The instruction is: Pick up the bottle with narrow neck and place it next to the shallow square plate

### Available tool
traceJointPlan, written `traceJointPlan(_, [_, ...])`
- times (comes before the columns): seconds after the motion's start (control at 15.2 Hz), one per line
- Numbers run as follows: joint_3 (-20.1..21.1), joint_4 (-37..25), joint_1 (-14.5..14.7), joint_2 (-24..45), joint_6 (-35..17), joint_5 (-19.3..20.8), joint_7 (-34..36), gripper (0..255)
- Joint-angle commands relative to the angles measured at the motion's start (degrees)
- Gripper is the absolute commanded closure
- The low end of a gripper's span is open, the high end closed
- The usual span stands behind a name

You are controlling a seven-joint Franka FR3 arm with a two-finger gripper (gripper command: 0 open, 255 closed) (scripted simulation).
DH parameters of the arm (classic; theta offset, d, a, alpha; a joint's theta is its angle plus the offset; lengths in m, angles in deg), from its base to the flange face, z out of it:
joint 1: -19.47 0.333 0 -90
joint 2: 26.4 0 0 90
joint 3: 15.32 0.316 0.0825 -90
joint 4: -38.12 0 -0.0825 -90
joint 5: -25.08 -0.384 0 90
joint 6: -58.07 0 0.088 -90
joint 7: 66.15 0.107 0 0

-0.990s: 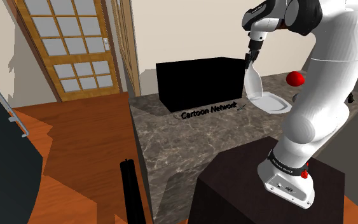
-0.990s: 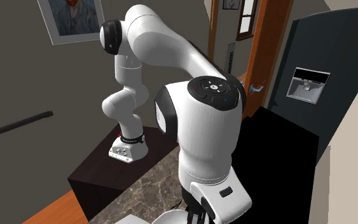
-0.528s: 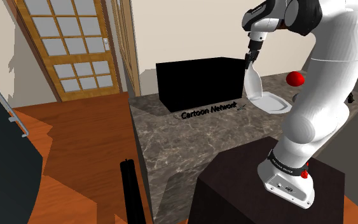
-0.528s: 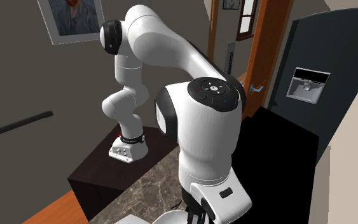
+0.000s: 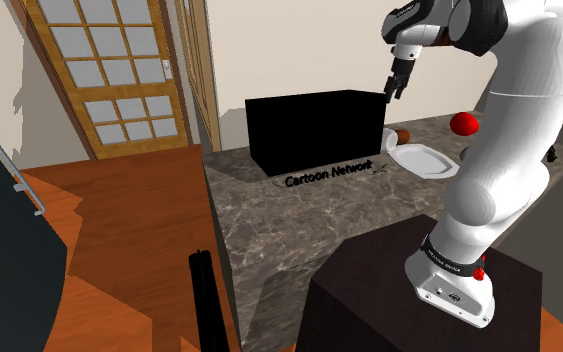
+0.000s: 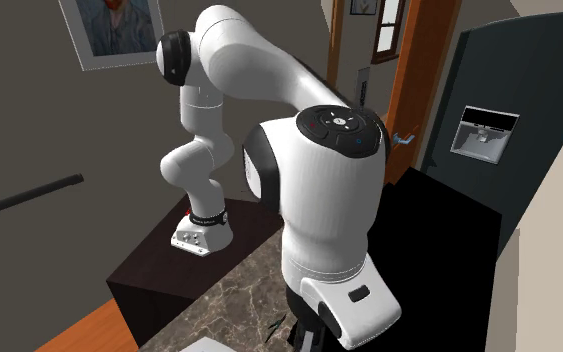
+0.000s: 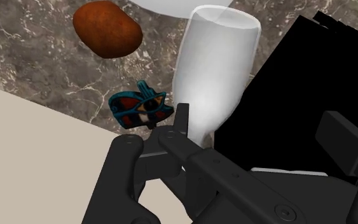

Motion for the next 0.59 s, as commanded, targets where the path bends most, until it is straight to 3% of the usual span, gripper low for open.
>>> traceJointPlan(0.0, [-0.2,-2.7,0.0,-0.7,3.3,0.5,0.4,0])
traceJointPlan(0.53, [-0.2,-4.0,0.0,-0.9,4.8,0.6,0.4,0])
